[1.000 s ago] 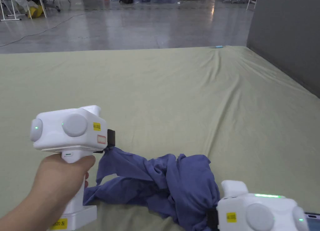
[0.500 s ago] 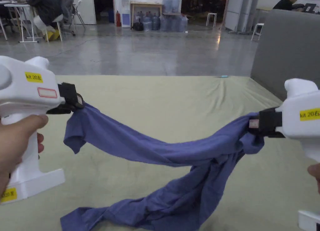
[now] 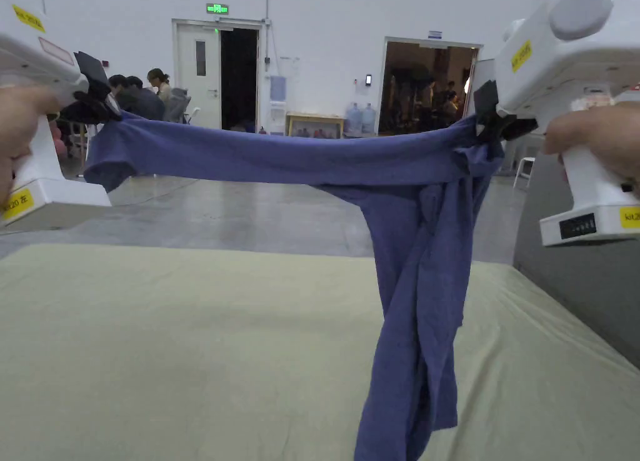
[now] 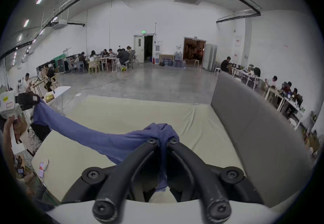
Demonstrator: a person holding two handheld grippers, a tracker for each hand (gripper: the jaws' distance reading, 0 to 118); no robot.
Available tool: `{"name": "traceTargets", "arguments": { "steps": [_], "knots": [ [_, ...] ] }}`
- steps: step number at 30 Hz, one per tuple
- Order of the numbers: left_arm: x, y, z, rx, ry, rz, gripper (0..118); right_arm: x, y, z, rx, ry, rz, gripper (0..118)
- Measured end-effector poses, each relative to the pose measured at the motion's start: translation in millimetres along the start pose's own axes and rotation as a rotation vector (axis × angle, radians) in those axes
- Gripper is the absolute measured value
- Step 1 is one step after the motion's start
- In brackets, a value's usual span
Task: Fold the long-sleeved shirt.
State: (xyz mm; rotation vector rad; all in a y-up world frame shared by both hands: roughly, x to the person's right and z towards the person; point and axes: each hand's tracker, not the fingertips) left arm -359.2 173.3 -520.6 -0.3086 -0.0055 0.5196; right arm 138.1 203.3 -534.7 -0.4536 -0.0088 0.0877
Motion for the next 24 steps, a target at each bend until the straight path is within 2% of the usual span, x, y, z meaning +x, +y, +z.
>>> {"name": "traceTargets", "arguments": {
  "steps": [4, 8, 11, 15, 18, 20, 24],
  "knots": [
    [11, 22, -1, 0.042, 0.013, -0.005, 0, -13, 34, 5, 0.061, -0.066, 0.039, 1],
    [5, 23, -5, 0.055, 0.024, 0.036, 0, -21, 30, 22, 0.062, -0.074, 0.026, 1],
    [-12, 7, -21, 0.016, 0.032, 0.0, 0, -22, 3, 6, -0.002, -0.066, 0.051, 1],
    [-48, -58, -41, -0.162, 0.111, -0.039, 0, -29, -84, -32, -0.148, -0.028, 0.119, 1],
    [-85, -126, -52, -0.307, 0.158, -0.097, 0, -32, -171, -71, -0.288, 0.027, 0.117, 1],
    [-113, -175, -56, -0.391, 0.219, -0.115, 0, -36, -235, -84, -0.357, 0.049, 0.082, 1],
    [-168, -270, -47, -0.545, 0.271, -0.075, 0, -51, -347, -94, -0.471, 0.088, 0.109, 1]
  ]
}}
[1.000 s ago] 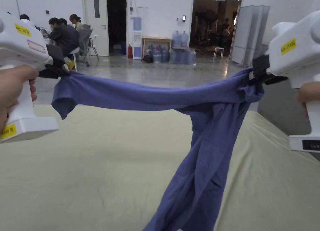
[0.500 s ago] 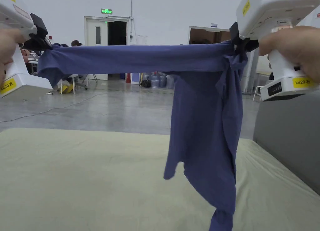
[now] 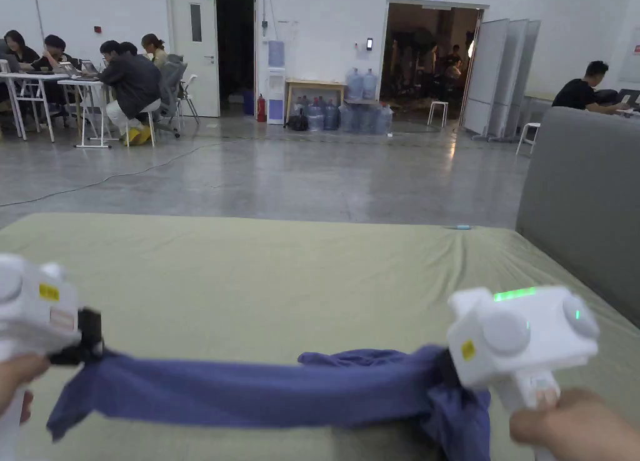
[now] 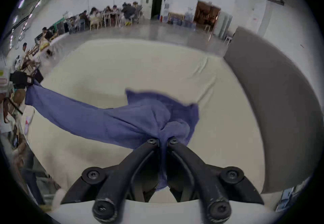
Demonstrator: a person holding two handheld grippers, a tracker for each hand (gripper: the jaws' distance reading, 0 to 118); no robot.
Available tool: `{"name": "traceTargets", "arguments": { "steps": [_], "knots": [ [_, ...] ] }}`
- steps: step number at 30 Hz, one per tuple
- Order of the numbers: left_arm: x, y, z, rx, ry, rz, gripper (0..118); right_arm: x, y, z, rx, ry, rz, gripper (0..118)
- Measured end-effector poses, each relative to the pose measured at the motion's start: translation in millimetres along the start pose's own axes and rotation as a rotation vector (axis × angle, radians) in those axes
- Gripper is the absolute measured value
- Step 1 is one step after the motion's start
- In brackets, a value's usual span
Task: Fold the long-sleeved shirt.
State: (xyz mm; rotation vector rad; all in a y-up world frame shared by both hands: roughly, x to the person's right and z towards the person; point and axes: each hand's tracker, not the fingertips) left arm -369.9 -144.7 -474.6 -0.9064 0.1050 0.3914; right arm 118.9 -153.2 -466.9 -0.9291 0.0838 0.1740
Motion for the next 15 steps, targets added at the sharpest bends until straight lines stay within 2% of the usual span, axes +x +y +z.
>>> {"name": "traceTargets", "arguments": {
  "steps": [3, 6, 10, 15],
  "knots": [
    [-24, -61, -8, -0.063, -0.005, 0.072, 0, -18, -66, -14, -0.044, 0.071, -0.039, 1],
    [-41, -110, -4, -0.107, -0.038, 0.056, 0, -33, -120, -11, -0.065, 0.098, -0.045, 1],
    [-60, -155, 2, -0.129, 0.058, 0.03, 0, -42, -165, -8, -0.131, 0.119, -0.109, 1],
    [-78, -184, 0, -0.176, 0.071, 0.07, 0, -41, -188, -14, -0.157, 0.137, -0.165, 4]
  ]
}}
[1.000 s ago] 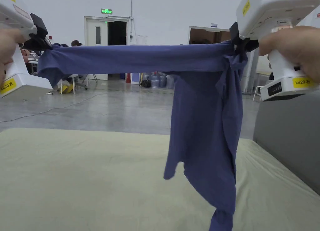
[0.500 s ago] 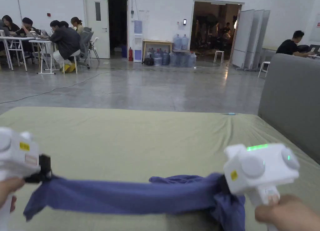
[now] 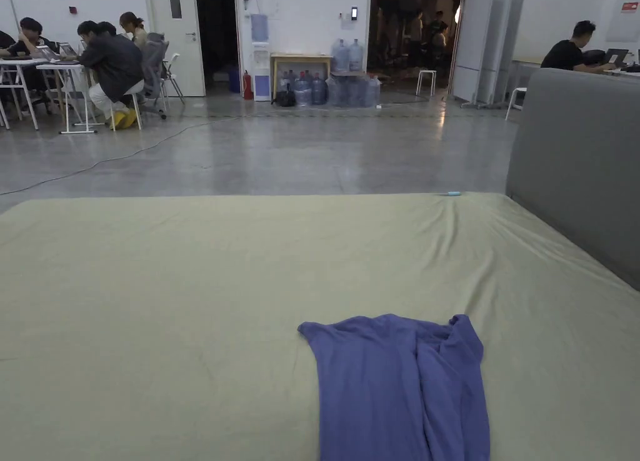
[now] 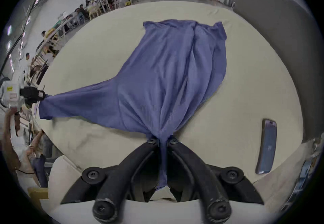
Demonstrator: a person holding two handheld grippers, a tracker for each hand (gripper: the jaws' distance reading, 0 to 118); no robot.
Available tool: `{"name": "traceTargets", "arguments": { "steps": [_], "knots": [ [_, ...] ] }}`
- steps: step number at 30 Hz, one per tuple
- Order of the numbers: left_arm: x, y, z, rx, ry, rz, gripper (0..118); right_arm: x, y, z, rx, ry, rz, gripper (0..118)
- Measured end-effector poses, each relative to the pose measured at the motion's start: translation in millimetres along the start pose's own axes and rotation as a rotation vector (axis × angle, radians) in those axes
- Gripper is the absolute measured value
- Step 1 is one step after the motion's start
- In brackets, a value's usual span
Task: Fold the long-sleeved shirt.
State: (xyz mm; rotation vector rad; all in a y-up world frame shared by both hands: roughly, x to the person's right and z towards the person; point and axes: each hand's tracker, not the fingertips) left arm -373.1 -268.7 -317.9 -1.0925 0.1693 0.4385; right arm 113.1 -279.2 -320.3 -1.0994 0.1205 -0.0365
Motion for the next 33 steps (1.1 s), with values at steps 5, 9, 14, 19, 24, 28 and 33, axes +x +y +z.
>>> {"name": "traceTargets", "arguments": {
  "steps": [5, 9, 14, 19, 24, 28, 33],
  "knots": [
    [13, 5, 32, 0.123, -0.165, 0.03, 116, 12, 22, 32, 0.146, 0.068, -0.085, 91],
    [40, 3, 81, 0.308, -0.245, -0.017, 116, 26, 38, 88, 0.28, 0.17, -0.196, 91],
    [66, -34, 86, 0.218, -0.255, -0.171, 51, 9, 13, 121, 0.34, 0.02, -0.11, 25],
    [106, -87, 41, 0.045, -0.244, -0.325, 0, -4, -39, 103, 0.297, -0.017, -0.016, 0],
    [162, -64, 4, 0.102, -0.273, -0.466, 117, 5, -51, 89, 0.217, 0.096, -0.053, 0],
    [203, -32, -44, 0.071, -0.219, -0.465, 114, 12, -48, 81, 0.2, 0.096, -0.051, 0],
    [225, -37, -117, 0.007, -0.096, -0.529, 84, 37, -37, 70, 0.178, 0.09, -0.097, 0]
  ]
}}
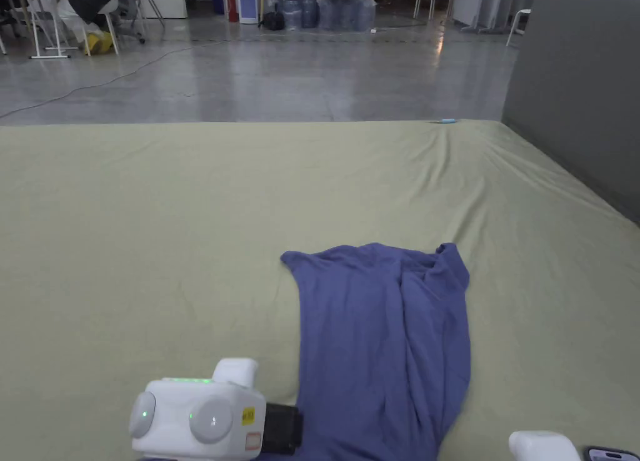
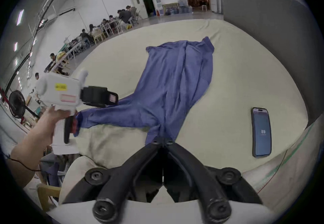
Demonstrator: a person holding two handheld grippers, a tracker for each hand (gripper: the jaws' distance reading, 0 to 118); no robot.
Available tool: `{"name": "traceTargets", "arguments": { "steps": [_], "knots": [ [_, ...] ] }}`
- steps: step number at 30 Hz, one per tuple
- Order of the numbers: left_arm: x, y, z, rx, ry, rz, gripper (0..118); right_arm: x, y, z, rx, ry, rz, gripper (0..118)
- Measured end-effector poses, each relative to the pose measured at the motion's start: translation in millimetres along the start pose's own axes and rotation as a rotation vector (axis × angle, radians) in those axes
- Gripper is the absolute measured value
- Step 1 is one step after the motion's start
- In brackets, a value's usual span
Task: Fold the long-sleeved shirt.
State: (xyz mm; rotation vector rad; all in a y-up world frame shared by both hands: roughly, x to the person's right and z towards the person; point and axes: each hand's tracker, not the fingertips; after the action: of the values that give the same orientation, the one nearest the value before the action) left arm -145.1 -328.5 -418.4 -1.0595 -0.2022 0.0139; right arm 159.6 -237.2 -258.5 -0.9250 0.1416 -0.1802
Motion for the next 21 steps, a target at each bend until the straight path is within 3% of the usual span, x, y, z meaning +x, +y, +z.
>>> {"name": "traceTargets", "arguments": {
  "steps": [2, 3, 4, 6, 8, 9, 10, 11, 12, 14, 15, 17, 19, 21],
  "knots": [
    [6, -7, -21, -0.09, 0.05, -0.074, 31, 10, 11, -8, -0.007, -0.021, -0.002, 0],
    [15, -16, -20, -0.097, 0.183, -0.191, 17, 17, 19, -13, -0.009, -0.046, 0.003, 0],
    [20, -21, -6, 0.007, 0.181, -0.28, 0, 23, 28, -17, -0.006, -0.073, 0.008, 0],
    [21, -17, 11, -0.032, 0.066, -0.254, 0, 35, 58, -29, 0.012, -0.13, 0.019, 0],
    [18, -20, 25, -0.081, -0.081, -0.111, 0, 49, 97, -48, 0.037, -0.128, 0.028, 0],
    [14, -19, 34, -0.058, -0.123, -0.059, 0, 55, 120, -59, 0.054, -0.122, 0.017, 11],
    [3, -16, 44, -0.023, -0.153, 0.002, 0, 62, 148, -75, 0.066, -0.135, -0.002, 47],
    [-5, -12, 53, 0.03, -0.14, 0.023, 0, 71, 175, -90, 0.079, -0.119, -0.025, 102],
    [-11, -11, 61, 0.053, -0.153, 0.053, 0, 83, 201, -109, 0.076, -0.069, -0.086, 118],
    [-22, -12, 72, 0.082, -0.155, 0.104, 0, 104, 258, -163, -0.087, 0.056, -0.255, 118],
    [-25, -12, 73, 0.051, -0.166, 0.116, 0, 114, 279, -188, -0.124, 0.083, -0.383, 118],
    [-31, -14, 77, 0.051, -0.168, 0.131, 0, 126, 309, -234, -0.289, 0.155, -0.515, 118],
    [-34, -13, 78, 0.044, -0.16, 0.141, 0, 125, 333, -261, -0.274, 0.057, -0.512, 118],
    [-39, -13, 80, 0.042, -0.153, 0.148, 0, 118, 350, -275, -0.175, -0.086, -0.427, 113]
  ]
}}
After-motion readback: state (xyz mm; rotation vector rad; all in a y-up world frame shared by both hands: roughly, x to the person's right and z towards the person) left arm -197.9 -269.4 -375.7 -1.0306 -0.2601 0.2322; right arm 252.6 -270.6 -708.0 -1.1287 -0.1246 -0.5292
